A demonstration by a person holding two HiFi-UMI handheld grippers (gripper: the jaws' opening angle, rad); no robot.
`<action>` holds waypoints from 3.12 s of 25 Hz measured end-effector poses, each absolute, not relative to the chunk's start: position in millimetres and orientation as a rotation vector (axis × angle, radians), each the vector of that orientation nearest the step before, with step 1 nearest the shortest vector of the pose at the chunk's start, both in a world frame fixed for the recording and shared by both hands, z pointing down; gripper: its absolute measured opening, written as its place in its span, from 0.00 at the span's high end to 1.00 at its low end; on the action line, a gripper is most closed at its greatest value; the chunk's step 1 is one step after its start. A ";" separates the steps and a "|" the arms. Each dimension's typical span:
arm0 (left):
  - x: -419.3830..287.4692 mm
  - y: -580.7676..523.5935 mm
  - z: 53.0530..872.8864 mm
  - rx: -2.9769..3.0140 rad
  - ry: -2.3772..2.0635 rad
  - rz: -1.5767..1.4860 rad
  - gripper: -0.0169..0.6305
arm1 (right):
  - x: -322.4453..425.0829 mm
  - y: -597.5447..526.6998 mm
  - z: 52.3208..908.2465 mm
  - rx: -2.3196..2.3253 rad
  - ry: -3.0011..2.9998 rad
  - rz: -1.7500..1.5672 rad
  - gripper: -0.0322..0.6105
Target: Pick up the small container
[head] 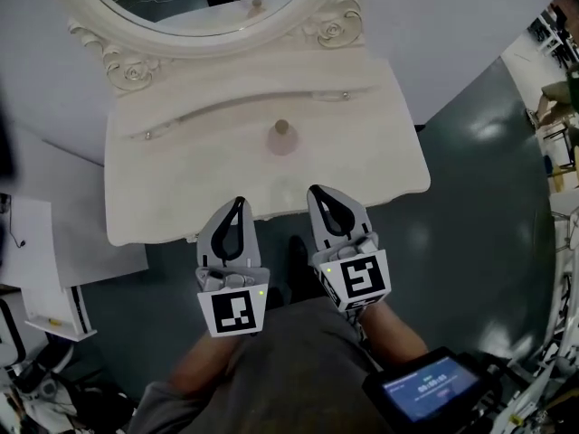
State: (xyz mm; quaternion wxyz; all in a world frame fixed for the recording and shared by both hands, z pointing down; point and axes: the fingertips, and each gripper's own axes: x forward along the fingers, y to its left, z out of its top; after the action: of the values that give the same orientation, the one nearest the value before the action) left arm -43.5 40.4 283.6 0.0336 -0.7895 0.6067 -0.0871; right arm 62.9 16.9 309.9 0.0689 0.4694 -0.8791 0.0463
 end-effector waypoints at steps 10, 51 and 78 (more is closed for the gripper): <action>-37.9 -17.9 244.0 -2.294 1.929 -0.243 0.96 | 59.9 -59.5 283.9 1.325 -2.747 0.101 0.93; -110.6 -153.2 383.5 -2.543 2.037 -0.402 0.96 | -3.2 -157.0 436.0 1.206 -2.460 0.206 0.67; -103.7 -161.1 417.7 -2.639 1.982 -0.468 0.96 | -7.2 -159.6 447.3 1.267 -2.465 0.217 0.71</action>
State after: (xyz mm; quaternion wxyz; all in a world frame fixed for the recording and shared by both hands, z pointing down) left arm -103.7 -161.1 417.7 -0.0957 -0.7880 0.5919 -0.1399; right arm -7.2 -159.6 447.3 0.1800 0.4482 -0.8722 0.0768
